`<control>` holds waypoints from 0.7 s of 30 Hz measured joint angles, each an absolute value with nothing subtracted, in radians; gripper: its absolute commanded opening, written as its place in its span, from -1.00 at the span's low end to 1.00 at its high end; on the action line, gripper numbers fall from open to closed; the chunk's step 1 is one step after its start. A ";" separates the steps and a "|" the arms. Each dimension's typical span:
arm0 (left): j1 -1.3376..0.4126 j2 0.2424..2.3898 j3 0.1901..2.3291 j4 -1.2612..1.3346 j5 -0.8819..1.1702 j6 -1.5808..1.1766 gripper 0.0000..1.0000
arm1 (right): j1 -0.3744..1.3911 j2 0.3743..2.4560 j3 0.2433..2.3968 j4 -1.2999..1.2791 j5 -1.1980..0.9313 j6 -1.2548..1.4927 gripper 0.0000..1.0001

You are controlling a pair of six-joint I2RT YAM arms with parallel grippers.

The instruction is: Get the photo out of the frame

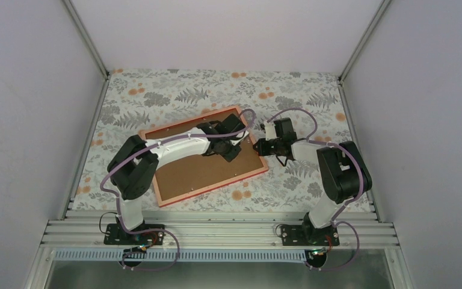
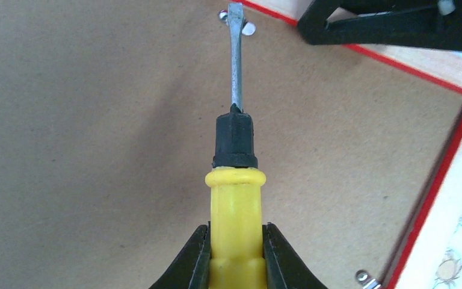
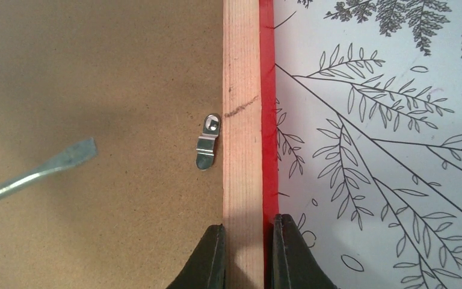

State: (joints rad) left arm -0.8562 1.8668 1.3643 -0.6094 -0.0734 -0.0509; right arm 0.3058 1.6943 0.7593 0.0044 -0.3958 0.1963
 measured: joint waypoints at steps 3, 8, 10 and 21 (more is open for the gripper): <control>-0.868 1.868 1.361 -0.590 -0.062 -0.092 -0.95 | 0.306 1.692 0.751 0.018 -0.395 0.205 -0.92; -0.881 1.892 1.361 -0.551 -0.035 -0.149 -0.95 | 0.306 1.688 0.743 0.030 -0.395 0.212 -0.92; -0.884 1.908 1.361 -0.546 -0.026 -0.167 -0.95 | 0.306 1.687 0.741 0.032 -0.396 0.214 -0.92; -0.884 1.945 1.338 -0.516 -0.003 -0.228 -0.95 | 0.306 1.686 0.737 0.038 -0.396 0.219 -0.92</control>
